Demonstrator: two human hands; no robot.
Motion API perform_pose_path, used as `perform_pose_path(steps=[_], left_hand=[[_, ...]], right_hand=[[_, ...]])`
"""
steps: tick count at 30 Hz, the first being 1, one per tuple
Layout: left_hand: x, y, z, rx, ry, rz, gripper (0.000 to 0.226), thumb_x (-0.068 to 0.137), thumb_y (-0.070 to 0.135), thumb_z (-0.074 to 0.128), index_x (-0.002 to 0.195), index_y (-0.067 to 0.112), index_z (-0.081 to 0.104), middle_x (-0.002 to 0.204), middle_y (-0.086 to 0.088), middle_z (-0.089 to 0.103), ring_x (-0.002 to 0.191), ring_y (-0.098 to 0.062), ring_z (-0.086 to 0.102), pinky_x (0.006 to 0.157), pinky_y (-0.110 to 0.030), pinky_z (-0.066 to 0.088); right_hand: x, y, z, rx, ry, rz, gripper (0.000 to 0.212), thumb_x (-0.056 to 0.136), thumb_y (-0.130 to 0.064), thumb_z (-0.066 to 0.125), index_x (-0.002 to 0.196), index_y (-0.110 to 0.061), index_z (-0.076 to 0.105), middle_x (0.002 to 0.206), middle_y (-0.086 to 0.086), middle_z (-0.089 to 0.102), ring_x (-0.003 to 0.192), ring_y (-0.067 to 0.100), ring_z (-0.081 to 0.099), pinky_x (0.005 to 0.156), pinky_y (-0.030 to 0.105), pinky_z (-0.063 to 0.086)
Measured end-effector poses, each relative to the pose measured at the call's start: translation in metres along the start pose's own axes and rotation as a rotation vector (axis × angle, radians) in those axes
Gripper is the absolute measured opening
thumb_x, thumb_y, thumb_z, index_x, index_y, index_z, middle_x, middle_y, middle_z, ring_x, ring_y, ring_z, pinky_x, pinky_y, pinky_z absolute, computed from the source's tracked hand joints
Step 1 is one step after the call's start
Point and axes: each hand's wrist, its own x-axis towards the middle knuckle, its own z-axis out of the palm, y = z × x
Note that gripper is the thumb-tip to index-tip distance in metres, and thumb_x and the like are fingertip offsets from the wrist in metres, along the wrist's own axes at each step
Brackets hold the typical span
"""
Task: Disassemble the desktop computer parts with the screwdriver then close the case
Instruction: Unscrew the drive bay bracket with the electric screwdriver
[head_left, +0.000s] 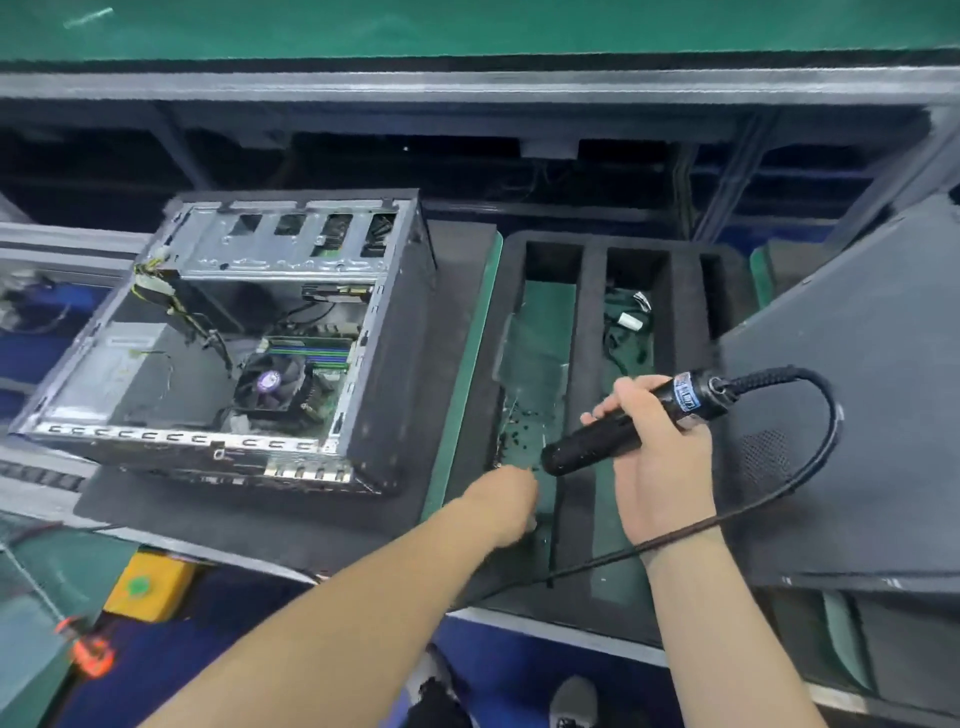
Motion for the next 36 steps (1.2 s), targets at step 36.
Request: perform_pose_path(steps=[36], left_hand=[[-0.057, -0.013, -0.038, -1.383, 0.409, -0.332, 0.017, 0.102, 0.018, 0.054, 0.088, 0.01, 0.052, 0.065, -0.004, 0.057, 0.046, -0.012, 0.051, 0.042, -0.028, 0.048]], right_hand=[[0.002, -0.029, 0.062, 0.028, -0.189, 0.008, 0.012, 0.08, -0.021, 0.077, 0.08, -0.025, 0.065, 0.071, 0.005, 0.067, 0.076, 0.027, 0.063, 0.093, 0.05, 0.05]])
